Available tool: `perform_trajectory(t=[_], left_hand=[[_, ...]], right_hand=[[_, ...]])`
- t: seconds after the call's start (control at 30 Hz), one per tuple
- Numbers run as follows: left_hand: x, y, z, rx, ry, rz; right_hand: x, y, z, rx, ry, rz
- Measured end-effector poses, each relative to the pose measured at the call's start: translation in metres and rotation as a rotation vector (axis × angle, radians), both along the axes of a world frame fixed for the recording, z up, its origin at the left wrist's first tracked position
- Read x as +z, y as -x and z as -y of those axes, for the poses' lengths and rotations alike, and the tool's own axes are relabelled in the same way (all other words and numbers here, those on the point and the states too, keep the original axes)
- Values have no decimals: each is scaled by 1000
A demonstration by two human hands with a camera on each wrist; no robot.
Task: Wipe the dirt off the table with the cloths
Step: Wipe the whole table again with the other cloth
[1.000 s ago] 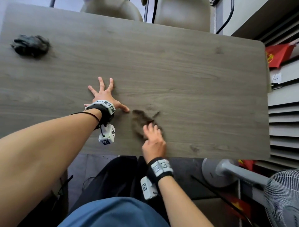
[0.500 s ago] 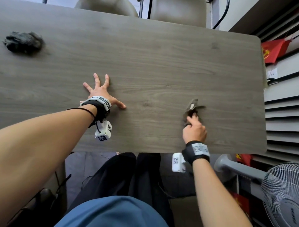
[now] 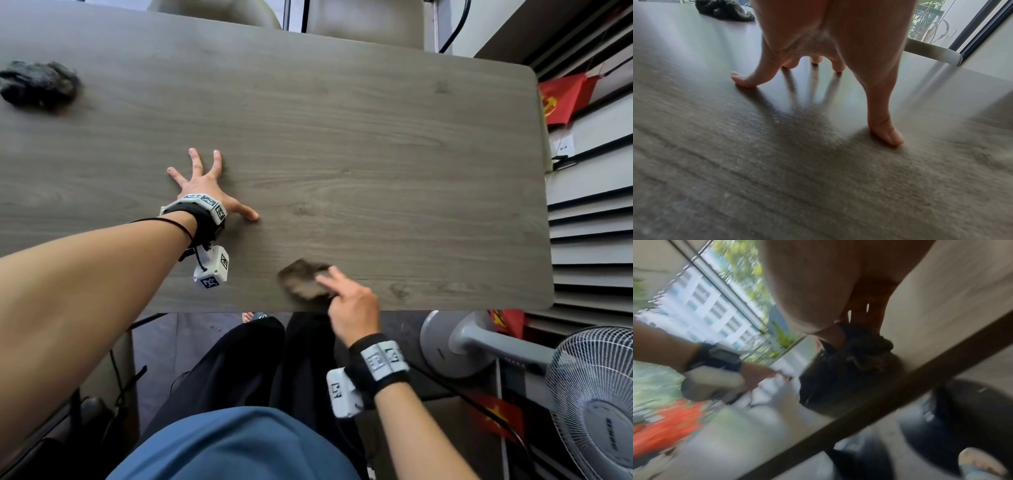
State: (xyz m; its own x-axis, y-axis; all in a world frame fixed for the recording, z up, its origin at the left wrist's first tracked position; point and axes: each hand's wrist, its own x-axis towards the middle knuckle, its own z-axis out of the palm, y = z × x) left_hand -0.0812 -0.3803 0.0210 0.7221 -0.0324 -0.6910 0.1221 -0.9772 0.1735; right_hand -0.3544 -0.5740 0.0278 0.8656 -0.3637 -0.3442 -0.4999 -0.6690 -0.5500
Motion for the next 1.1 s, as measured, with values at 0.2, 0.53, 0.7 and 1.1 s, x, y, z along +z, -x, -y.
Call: perform_trajectory(t=[0.2,0.53,0.7,1.1], left_hand=[[0,1,0,-7,-3,5],[-4,10,-2,1,1,37],[-11,21,-10,13,40,125],[-23,15,-11,34,38,197]], right_hand=[[-13,25,68,-390,217,-57],[-1,37,-64,117,-79,-119],[11,25,7,-108,-146,77],[-5,29,-18,-162,189,-158]])
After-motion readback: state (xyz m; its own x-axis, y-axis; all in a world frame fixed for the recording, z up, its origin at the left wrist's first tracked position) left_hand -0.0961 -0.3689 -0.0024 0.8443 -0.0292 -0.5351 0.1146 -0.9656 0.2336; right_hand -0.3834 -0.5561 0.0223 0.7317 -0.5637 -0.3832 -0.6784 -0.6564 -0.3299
